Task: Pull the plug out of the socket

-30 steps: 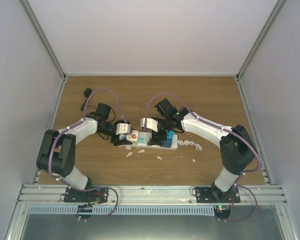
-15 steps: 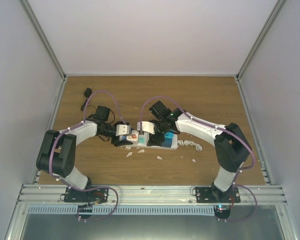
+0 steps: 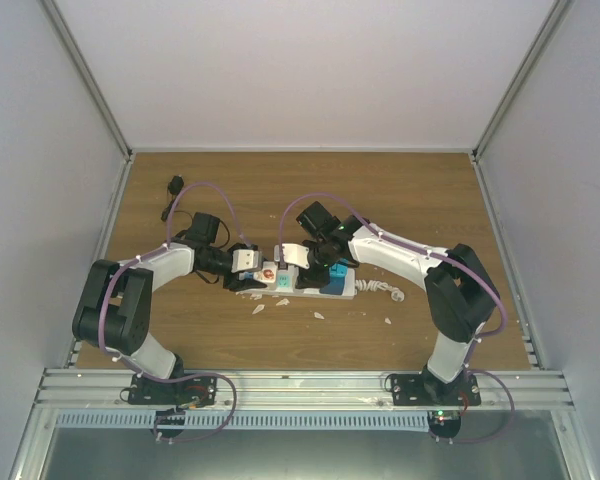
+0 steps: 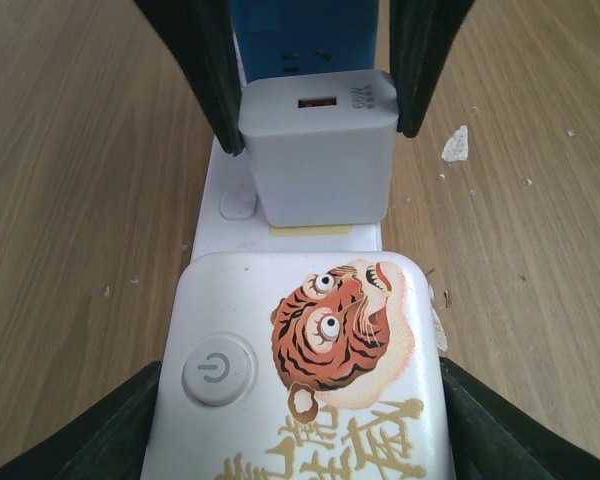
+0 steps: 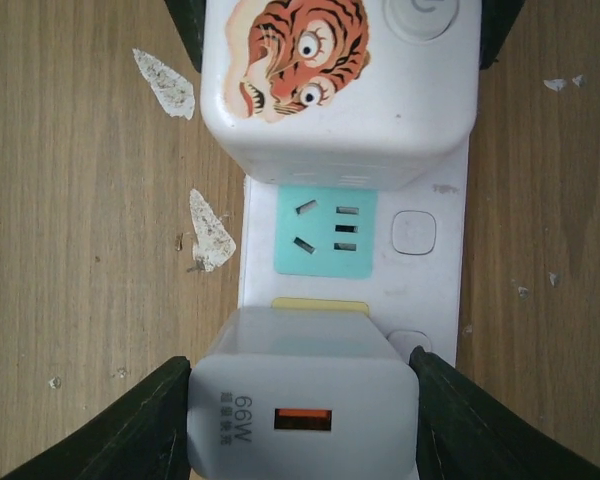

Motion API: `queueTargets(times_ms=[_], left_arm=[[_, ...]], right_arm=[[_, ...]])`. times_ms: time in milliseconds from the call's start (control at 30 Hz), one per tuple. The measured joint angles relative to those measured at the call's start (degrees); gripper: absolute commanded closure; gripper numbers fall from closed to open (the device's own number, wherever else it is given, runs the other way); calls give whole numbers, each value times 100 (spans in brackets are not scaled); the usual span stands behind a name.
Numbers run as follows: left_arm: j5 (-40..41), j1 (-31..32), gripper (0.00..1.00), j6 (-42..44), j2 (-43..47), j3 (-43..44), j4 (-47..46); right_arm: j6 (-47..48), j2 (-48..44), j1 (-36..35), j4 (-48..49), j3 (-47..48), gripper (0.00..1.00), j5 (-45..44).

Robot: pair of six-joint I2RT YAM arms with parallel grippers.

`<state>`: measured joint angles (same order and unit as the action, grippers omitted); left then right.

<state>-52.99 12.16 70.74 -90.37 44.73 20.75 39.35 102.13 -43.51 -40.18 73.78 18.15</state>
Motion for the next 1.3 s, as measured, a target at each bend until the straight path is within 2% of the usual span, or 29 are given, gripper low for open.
queueTargets(times_ms=[167, 300, 500, 667, 967, 1300], left_arm=[[-52, -7, 53, -66, 2, -7, 0], [-133, -9, 55, -136, 0, -7, 70], [-291, -44, 59, -184, -76, 39, 212], [-284, -42, 62, -195, -33, -17, 138], [116, 39, 63, -459, 772, -719, -350], [-55, -4, 64, -697, 452, -363, 35]], right_arm=[[-13, 0, 0, -9, 0, 54, -2], [-13, 0, -9, -22, 0, 61, 4], [26, 0, -22, -31, -13, 77, 9], [66, 0, -22, 11, -46, 84, 17], [94, -2, -76, 122, -114, 89, 168], [92, -20, -79, 205, -175, 90, 190]])
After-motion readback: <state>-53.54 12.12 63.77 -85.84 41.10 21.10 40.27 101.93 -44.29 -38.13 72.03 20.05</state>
